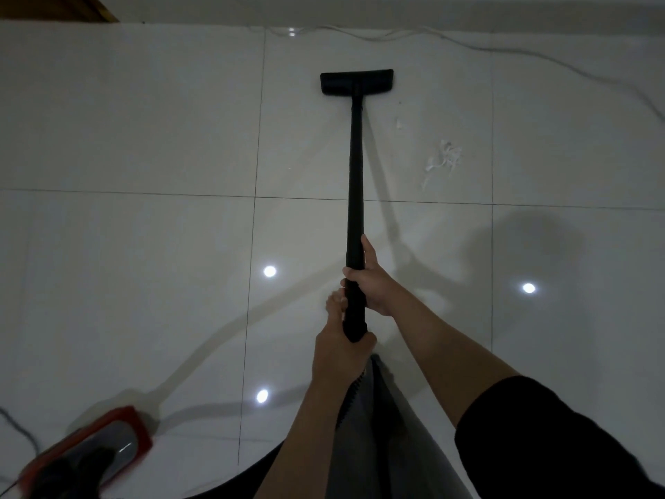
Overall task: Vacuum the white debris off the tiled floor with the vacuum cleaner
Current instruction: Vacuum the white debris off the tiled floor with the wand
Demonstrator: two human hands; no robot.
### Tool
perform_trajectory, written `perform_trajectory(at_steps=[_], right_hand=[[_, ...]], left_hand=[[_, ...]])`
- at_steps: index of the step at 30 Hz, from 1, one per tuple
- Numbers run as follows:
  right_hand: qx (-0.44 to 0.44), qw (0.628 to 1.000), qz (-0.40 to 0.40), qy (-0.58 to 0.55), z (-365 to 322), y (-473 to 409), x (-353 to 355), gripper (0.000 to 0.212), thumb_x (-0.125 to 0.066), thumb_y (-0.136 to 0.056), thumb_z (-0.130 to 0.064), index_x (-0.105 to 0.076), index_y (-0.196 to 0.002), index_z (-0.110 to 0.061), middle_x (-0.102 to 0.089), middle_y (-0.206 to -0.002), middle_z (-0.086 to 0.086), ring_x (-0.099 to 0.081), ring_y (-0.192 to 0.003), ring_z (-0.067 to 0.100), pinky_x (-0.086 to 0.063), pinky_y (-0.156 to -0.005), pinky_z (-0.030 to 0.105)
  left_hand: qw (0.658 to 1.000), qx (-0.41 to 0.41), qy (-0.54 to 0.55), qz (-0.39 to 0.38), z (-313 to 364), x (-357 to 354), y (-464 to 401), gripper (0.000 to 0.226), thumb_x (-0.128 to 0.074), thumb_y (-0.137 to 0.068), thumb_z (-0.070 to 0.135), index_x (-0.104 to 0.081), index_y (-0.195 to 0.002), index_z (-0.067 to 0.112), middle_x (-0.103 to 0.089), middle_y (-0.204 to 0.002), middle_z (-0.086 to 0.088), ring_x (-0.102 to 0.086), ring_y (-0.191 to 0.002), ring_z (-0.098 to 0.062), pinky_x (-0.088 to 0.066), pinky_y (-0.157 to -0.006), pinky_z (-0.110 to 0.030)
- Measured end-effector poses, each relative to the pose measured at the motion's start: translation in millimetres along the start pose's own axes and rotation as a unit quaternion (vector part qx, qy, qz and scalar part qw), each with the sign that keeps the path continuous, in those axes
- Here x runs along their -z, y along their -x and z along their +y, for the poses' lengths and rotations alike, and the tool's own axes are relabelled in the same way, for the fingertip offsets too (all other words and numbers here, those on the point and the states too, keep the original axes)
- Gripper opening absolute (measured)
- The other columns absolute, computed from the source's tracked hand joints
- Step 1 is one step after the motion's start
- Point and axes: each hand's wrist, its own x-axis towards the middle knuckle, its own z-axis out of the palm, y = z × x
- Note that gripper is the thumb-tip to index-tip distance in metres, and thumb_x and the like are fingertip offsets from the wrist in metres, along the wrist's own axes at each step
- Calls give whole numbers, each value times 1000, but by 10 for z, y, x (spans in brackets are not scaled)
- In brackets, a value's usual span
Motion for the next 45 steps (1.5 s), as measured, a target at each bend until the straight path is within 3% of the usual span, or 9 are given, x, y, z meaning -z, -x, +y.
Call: perform_trajectory(at_steps=[7, 12, 16, 20, 27, 30, 35, 39, 45], right_hand=[[14, 1000, -18, -10, 574, 490, -57, 81, -43, -100, 4, -3, -153, -43, -48, -80, 8, -50, -62, 16, -50, -48, 22], [-5, 1000, -7, 8, 994, 745, -116, 81, -46, -100, 1, -5, -151, -47, -49, -88, 9, -53, -68, 17, -52, -57, 28], [-14, 1000, -9, 4, 1282, 880, -134, 83, -49, -99, -1, -6, -150, -51, -51, -86, 10, -55, -68, 21, -54, -65, 36], [-15, 1000, -3, -1, 1521, 1045, -163, 81, -47, -99, -1, -8, -150, -49, -50, -85, 11, -53, -68, 21, -53, -60, 35], [-14, 1000, 20, -13, 1998, 1281, -363, 82, -47, -99, 0, -7, -151, -48, -52, -88, 10, -54, -69, 20, -52, -61, 34], [-13, 999, 23, -17, 2229, 1405, -481, 82, -48, -99, -1, -7, -151, -49, -52, -89, 11, -54, -71, 21, -52, -61, 35], [-20, 999, 23, -20, 2662, 1724, -601, 82, -48, -99, -1, -7, -151, -49, -52, -89, 12, -54, -71, 21, -52, -61, 36], [-23, 999, 10, -25, 3021, 1963, -603, 82, -47, -99, -1, -6, -150, -50, -51, -87, 11, -54, -69, 21, -52, -59, 34], [-10, 999, -7, -41, 3624, 2264, -533, 82, -46, -99, 2, -7, -151, -47, -50, -86, 11, -53, -68, 22, -51, -54, 33]], left_hand=[[1000, 2, -1, -4, -319, -137, 650, 65, -64, -85, 17, -33, -142, 20, -59, -98, 6, -61, -84, -14, -42, -62, -8], [1000, 13, 12, -3, -528, -191, 1116, 58, -62, -86, 27, -35, -137, 22, -63, -109, 1, -64, -83, -13, -53, -71, -25], [1000, 11, 14, 9, -704, -271, 1359, 32, -63, -86, 23, -44, -111, 26, -61, -78, 5, -60, -62, -9, -51, -59, -24], [1000, 0, 12, 5, -885, -343, 1577, 32, -63, -86, 18, -39, -103, 31, -61, -78, 4, -61, -65, -13, -48, -54, -19], [1000, -7, 3, 0, -1325, -305, 1919, 29, -62, -86, 24, -40, -103, 31, -59, -78, 9, -63, -73, -15, -55, -69, -32], [1000, -16, 1, -4, -1514, -255, 2109, 27, -61, -87, 22, -41, -103, 28, -57, -77, 9, -61, -70, -11, -51, -65, -24], [1000, -21, 5, -12, -1874, -286, 2527, 41, -64, -84, 19, -45, -120, 18, -61, -85, 6, -64, -81, -18, -55, -75, -33], [1000, -18, 11, -16, -2189, -417, 2834, 49, -65, -80, 14, -43, -124, 16, -58, -82, 8, -60, -74, -14, -47, -62, -22], [1000, -21, 14, 12, -2589, -703, 3304, 46, -65, -80, 14, -44, -120, 20, -57, -83, 8, -57, -71, -9, -45, -59, -19]])
